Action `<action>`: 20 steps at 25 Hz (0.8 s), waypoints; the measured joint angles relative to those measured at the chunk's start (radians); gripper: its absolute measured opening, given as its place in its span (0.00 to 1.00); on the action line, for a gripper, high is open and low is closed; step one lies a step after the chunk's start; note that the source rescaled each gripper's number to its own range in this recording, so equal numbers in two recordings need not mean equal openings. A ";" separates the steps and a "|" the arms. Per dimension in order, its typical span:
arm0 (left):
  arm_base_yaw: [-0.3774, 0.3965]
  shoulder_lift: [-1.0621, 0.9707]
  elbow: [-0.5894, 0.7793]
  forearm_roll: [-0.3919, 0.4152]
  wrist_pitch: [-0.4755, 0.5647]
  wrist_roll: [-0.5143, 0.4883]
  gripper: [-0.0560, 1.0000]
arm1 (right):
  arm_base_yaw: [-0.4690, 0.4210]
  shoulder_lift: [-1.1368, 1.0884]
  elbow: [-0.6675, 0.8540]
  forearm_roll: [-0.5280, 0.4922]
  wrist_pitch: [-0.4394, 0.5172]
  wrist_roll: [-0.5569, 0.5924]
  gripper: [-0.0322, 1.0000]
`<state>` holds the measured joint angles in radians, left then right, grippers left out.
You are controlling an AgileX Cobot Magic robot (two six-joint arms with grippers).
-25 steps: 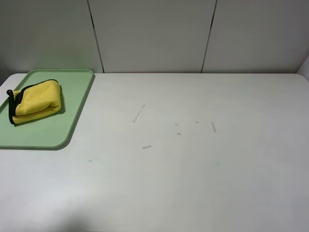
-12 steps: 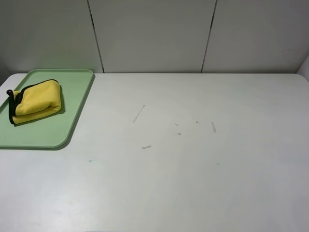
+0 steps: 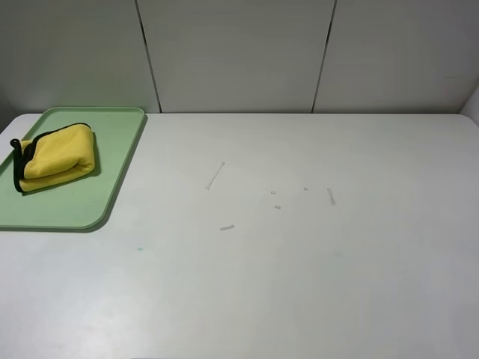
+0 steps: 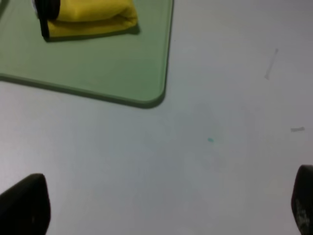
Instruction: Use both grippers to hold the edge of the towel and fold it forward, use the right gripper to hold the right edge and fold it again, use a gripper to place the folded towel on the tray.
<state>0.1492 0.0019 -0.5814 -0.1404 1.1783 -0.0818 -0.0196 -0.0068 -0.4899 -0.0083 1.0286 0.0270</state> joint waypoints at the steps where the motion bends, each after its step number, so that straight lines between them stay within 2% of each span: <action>1: -0.001 0.000 0.000 0.006 -0.002 0.004 1.00 | 0.000 0.000 0.000 0.000 0.000 0.000 1.00; 5: -0.024 0.000 0.000 0.072 -0.049 0.061 1.00 | 0.000 0.000 0.000 0.000 0.000 0.000 1.00; 11: -0.129 -0.002 0.001 0.153 -0.073 0.104 1.00 | 0.000 0.000 0.000 0.000 0.000 0.000 1.00; 14: -0.163 -0.004 0.008 0.166 -0.080 0.109 1.00 | 0.000 0.000 0.000 0.000 0.000 0.000 1.00; 20: -0.166 -0.004 0.086 0.166 -0.104 0.114 1.00 | 0.000 0.000 0.000 0.000 0.000 0.000 1.00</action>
<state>-0.0171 -0.0016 -0.4952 0.0256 1.0740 0.0323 -0.0196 -0.0068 -0.4899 -0.0083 1.0286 0.0270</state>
